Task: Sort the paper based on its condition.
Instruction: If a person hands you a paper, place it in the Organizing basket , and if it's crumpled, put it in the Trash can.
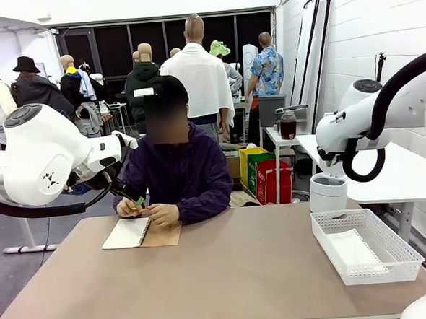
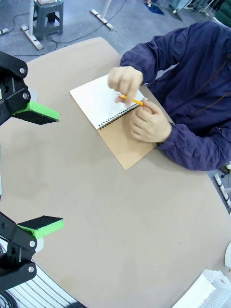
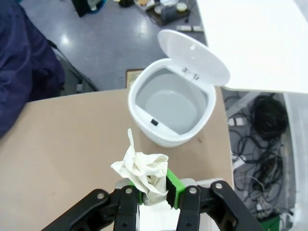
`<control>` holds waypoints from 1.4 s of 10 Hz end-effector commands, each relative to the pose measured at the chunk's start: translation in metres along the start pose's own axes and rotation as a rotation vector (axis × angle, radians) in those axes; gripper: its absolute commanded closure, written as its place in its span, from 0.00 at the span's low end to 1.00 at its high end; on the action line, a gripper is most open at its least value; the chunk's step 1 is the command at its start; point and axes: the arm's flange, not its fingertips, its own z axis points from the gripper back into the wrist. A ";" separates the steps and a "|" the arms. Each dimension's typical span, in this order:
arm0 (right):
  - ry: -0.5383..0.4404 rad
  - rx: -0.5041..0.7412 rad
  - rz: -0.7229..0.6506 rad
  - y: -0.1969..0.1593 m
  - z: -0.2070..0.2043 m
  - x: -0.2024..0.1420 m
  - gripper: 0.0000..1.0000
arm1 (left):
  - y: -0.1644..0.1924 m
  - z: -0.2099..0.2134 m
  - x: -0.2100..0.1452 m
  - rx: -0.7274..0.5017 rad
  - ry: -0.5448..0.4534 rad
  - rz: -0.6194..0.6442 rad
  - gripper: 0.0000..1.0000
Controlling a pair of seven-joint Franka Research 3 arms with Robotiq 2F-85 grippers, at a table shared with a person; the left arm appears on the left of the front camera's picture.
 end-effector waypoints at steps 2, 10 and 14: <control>0.031 -0.054 -0.064 0.002 -0.028 0.020 0.86 | 0.001 0.000 -0.001 -0.007 0.001 -0.006 0.00; 0.108 -0.072 -0.123 -0.019 -0.103 0.049 0.86 | 0.001 0.000 -0.001 -0.007 0.001 -0.006 0.00; 0.148 -0.065 -0.150 -0.020 -0.122 0.053 0.86 | 0.001 0.000 -0.001 -0.007 0.001 -0.006 0.00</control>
